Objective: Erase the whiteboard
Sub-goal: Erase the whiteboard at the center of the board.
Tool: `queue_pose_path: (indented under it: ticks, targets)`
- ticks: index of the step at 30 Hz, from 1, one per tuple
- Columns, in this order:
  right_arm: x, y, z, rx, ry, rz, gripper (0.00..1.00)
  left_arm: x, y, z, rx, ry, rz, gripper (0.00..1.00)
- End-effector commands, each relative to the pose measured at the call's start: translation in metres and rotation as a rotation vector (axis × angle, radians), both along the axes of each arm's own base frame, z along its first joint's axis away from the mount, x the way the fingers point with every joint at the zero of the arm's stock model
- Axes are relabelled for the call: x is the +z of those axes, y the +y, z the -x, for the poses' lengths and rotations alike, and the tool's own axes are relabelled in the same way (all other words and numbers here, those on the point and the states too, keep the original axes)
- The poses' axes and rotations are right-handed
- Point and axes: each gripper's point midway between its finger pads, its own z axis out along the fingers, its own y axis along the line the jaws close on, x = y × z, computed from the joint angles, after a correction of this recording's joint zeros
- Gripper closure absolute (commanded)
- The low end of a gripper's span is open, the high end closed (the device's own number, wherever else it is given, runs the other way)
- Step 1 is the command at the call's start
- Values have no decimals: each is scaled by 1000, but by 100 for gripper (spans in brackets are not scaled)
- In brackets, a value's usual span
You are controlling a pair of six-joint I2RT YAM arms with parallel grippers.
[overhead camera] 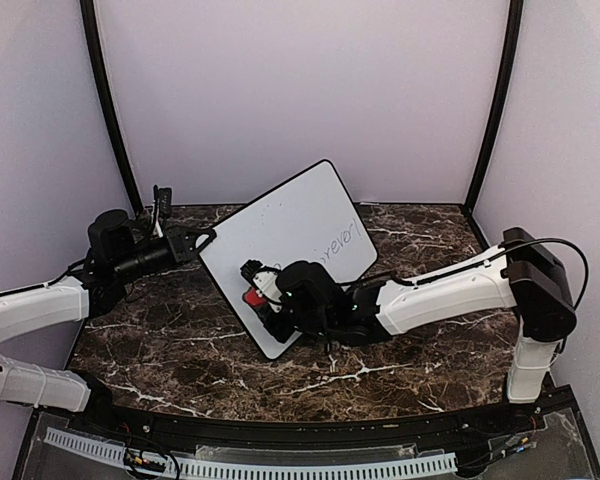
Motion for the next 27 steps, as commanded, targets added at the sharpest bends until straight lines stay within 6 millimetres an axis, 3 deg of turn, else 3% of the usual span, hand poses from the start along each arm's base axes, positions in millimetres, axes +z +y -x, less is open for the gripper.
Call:
queue_pose_path:
  ticks: [1, 11, 17, 22, 27]
  targets:
    - [-10, -31, -38, -144, -15, 61, 81, 51, -14, 23, -121, -134, 109, 100]
    - [-6, -83, -104, -288, -40, 74, 81, 51, -14, 24, -124, -134, 111, 100]
    - [-13, -113, -142, -365, -36, 84, 81, 51, -14, 24, -122, -136, 111, 100]
    - [-14, -128, -156, -394, -27, 78, 81, 52, -14, 24, -121, -138, 111, 100]
    - [-11, -126, -152, -369, -17, 60, 81, 52, -14, 24, -122, -137, 111, 100]
